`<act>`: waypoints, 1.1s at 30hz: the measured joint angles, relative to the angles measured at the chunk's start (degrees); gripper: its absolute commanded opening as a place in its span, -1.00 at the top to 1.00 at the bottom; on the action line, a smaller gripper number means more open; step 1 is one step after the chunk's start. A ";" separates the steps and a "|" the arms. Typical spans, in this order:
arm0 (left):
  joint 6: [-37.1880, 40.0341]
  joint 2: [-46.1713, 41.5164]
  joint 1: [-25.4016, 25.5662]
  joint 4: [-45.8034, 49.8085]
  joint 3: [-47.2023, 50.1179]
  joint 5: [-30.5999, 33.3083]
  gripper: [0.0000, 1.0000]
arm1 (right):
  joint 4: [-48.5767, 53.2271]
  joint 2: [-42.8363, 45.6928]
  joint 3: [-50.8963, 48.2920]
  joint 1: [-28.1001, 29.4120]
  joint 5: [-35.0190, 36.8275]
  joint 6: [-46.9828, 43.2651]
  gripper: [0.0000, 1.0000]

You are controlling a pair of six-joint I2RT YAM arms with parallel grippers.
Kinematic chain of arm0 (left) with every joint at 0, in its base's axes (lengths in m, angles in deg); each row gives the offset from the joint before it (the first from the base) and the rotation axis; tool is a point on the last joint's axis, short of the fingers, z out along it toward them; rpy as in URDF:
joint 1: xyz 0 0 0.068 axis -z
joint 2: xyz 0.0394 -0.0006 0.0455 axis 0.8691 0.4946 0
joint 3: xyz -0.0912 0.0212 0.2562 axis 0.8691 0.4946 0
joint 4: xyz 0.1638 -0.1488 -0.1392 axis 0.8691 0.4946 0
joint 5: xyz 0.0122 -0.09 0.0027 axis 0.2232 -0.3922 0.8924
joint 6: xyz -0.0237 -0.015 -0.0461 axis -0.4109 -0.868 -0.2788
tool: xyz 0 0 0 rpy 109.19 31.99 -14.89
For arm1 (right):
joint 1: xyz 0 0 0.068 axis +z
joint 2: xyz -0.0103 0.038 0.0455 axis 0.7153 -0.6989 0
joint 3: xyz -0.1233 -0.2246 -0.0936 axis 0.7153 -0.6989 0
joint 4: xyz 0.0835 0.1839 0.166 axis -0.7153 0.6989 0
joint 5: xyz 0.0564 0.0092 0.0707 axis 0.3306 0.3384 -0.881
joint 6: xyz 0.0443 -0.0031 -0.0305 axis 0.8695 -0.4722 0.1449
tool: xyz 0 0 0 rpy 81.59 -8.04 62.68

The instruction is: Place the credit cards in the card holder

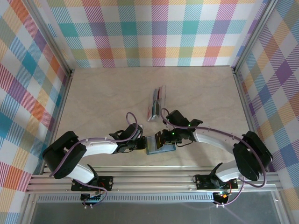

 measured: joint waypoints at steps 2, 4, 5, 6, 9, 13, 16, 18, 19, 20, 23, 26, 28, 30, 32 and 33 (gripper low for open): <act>0.00 0.00 0.00 -0.02 0.00 0.00 0.64 | -0.74 -0.85 -0.61 -0.59 -1.09 -0.26 1.00; 0.00 0.00 0.00 -0.02 0.00 0.00 0.65 | -1.25 -1.75 -1.20 -1.20 -2.14 -0.42 1.00; 0.00 0.00 0.00 -0.02 0.00 0.00 0.65 | -1.68 -2.27 -1.53 -1.49 -2.62 -0.57 1.00; 0.00 0.00 0.00 -0.04 0.00 0.00 0.65 | -2.19 -2.73 -1.88 -1.68 -3.06 -0.61 1.00; 0.02 0.07 0.00 -0.09 0.00 0.00 0.66 | -3.63 -3.54 -2.75 -2.29 -4.31 -0.63 1.00; 0.04 0.37 0.00 -0.37 0.00 0.00 0.70 | -5.27 -4.09 -3.06 -2.49 -5.40 -0.72 1.00; 0.04 0.63 0.00 -0.44 -0.15 0.00 0.72 | -6.54 -5.09 -3.23 -2.67 -6.10 -0.76 1.00; 0.02 0.70 0.00 -0.59 -0.15 0.00 0.74 | -7.56 -5.77 -3.45 -2.78 -6.69 -0.74 1.00; 0.02 0.74 0.00 -0.68 -0.15 0.00 0.74 | -8.02 -6.08 -3.50 -2.78 -6.91 -0.74 1.00; 0.02 0.74 -0.02 -0.83 -0.15 0.00 0.74 | -8.44 -6.34 -3.50 -2.80 -7.17 -0.72 1.00; 0.02 0.92 0.00 -1.09 -0.15 0.00 0.74 | -9.62 -7.08 -3.67 -3.06 -8.11 -0.55 1.00; 0.00 0.96 0.00 -1.29 -0.15 0.00 0.75 | -10.80 -7.45 -4.31 -3.26 -8.61 -0.33 1.00; 0.00 0.98 -0.02 -1.36 -0.15 0.00 0.75 | -11.93 -7.76 -4.85 -3.26 -9.03 0.04 1.00; 0.00 1.05 0.00 -1.46 -0.15 0.00 0.75 | -13.16 -8.00 -5.44 -3.26 -9.51 0.42 1.00; 0.00 1.07 0.00 -1.51 -0.15 0.00 0.76 | -14.38 -8.07 -6.05 -3.26 -9.92 0.96 1.00; 0.00 1.11 0.00 -1.57 -0.15 0.00 0.76 | -14.93 -8.11 -6.32 -3.26 -10.10 1.18 1.00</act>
